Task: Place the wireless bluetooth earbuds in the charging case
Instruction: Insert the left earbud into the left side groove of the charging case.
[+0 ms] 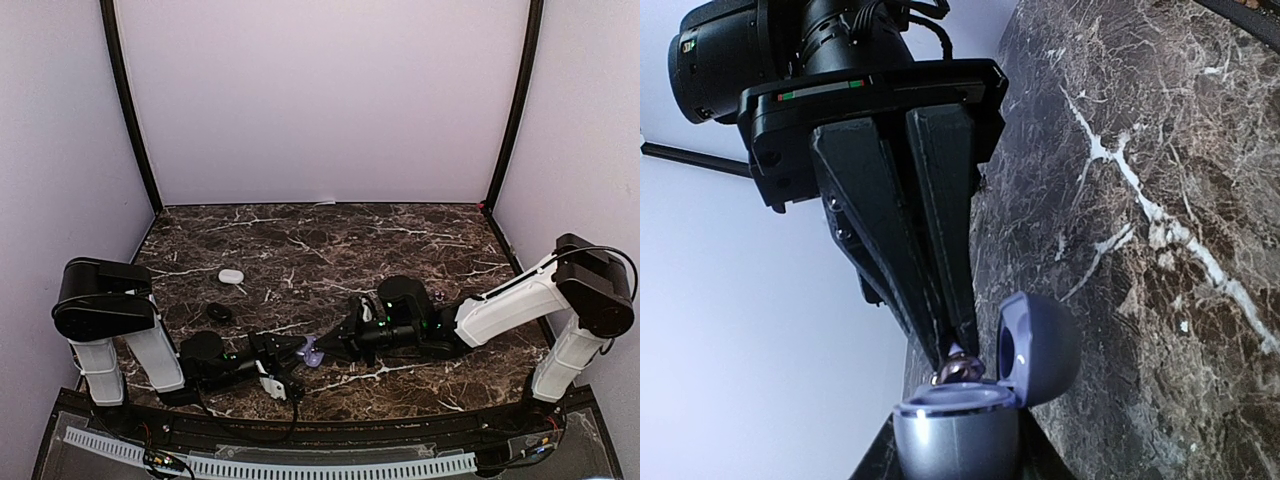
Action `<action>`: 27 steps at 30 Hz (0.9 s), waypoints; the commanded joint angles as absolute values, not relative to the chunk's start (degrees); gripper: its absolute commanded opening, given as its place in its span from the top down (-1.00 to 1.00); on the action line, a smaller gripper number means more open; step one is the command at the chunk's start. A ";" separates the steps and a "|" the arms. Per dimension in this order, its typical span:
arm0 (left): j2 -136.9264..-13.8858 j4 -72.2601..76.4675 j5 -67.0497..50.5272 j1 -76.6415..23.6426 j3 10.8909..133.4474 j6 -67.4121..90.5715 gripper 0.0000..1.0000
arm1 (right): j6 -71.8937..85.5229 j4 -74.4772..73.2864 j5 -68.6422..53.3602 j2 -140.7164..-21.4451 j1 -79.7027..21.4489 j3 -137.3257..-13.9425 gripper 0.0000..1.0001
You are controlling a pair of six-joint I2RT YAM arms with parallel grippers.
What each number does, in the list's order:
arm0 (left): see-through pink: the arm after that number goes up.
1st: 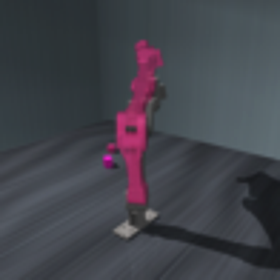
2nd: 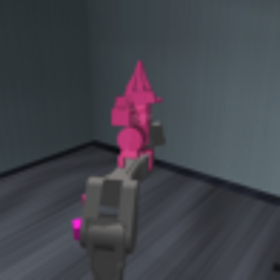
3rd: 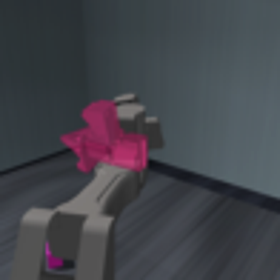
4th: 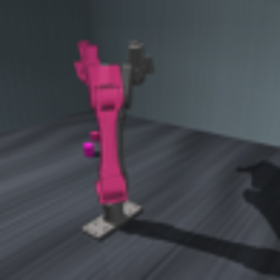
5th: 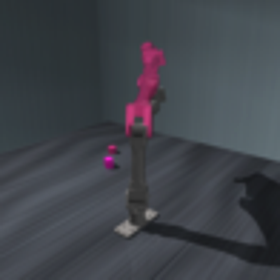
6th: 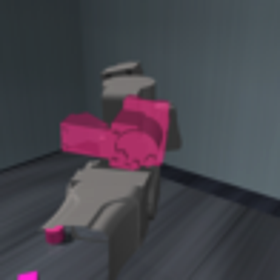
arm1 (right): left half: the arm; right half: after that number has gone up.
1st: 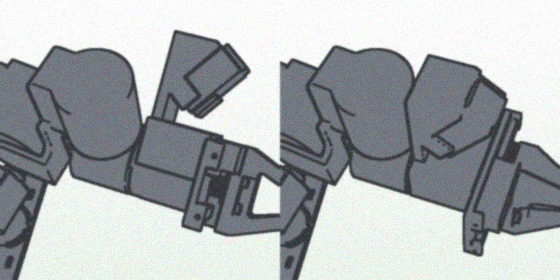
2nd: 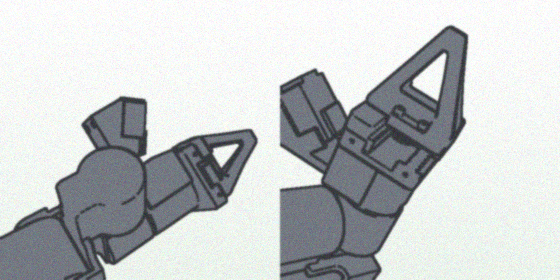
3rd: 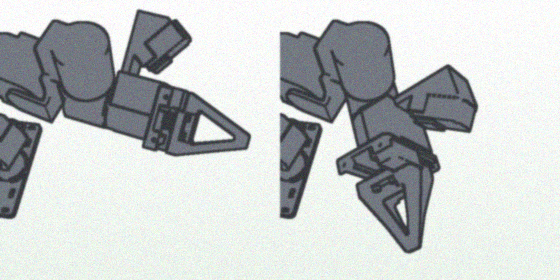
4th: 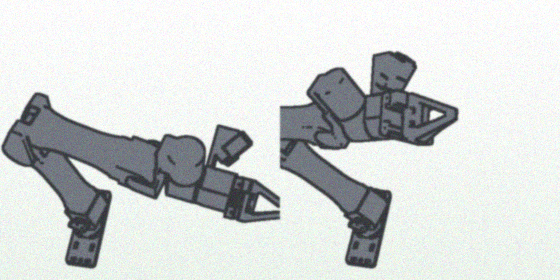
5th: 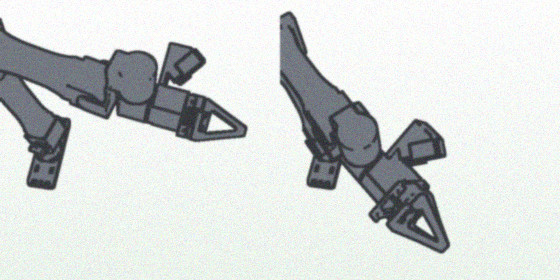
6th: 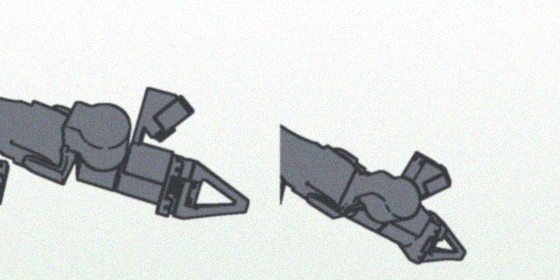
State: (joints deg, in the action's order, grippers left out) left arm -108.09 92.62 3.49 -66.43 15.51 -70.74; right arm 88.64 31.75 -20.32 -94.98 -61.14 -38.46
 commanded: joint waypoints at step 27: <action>-106.74 105.03 2.55 -68.77 16.65 -69.37 0.97 | 92.78 36.98 -16.35 -94.04 -61.35 -37.78 1.00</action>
State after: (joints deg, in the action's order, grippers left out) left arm -108.05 92.92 4.21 -67.20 15.53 -70.39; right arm 90.89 31.64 -19.07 -94.15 -61.19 -37.98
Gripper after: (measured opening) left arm 0.301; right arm 0.006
